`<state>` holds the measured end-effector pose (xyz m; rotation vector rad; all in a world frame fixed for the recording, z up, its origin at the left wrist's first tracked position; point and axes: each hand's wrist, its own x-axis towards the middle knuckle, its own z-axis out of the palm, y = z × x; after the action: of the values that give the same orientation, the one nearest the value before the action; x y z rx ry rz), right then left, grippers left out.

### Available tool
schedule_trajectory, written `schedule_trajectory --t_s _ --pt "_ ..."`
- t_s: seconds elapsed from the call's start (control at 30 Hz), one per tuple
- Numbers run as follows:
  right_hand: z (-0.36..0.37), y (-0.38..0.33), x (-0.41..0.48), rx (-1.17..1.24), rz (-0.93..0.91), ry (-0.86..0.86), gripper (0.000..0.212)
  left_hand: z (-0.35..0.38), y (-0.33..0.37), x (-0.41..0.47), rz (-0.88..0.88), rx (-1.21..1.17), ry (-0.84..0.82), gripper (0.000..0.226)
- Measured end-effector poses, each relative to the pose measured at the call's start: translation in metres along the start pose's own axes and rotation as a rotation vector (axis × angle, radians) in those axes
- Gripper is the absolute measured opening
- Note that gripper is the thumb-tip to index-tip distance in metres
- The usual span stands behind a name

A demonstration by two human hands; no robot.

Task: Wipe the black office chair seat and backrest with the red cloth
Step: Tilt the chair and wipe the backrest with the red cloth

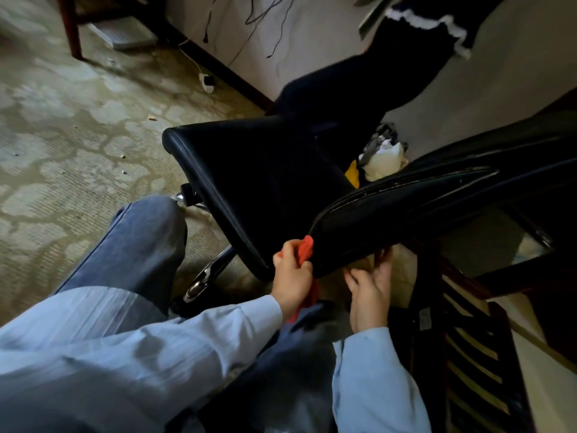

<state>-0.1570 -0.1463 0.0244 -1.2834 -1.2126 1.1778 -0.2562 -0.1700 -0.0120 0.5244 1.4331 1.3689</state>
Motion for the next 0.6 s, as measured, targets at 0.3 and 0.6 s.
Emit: schedule_trajectory --t_s 0.3,0.6 --pt "-0.005 -0.009 0.005 0.07 -0.001 -0.004 0.052 0.023 0.068 -0.021 0.373 -0.282 -0.192 0.031" --pt "-0.026 -0.074 0.018 0.061 -0.209 0.043 0.082 0.02 0.081 -0.017 0.696 -0.022 -0.045 0.041"
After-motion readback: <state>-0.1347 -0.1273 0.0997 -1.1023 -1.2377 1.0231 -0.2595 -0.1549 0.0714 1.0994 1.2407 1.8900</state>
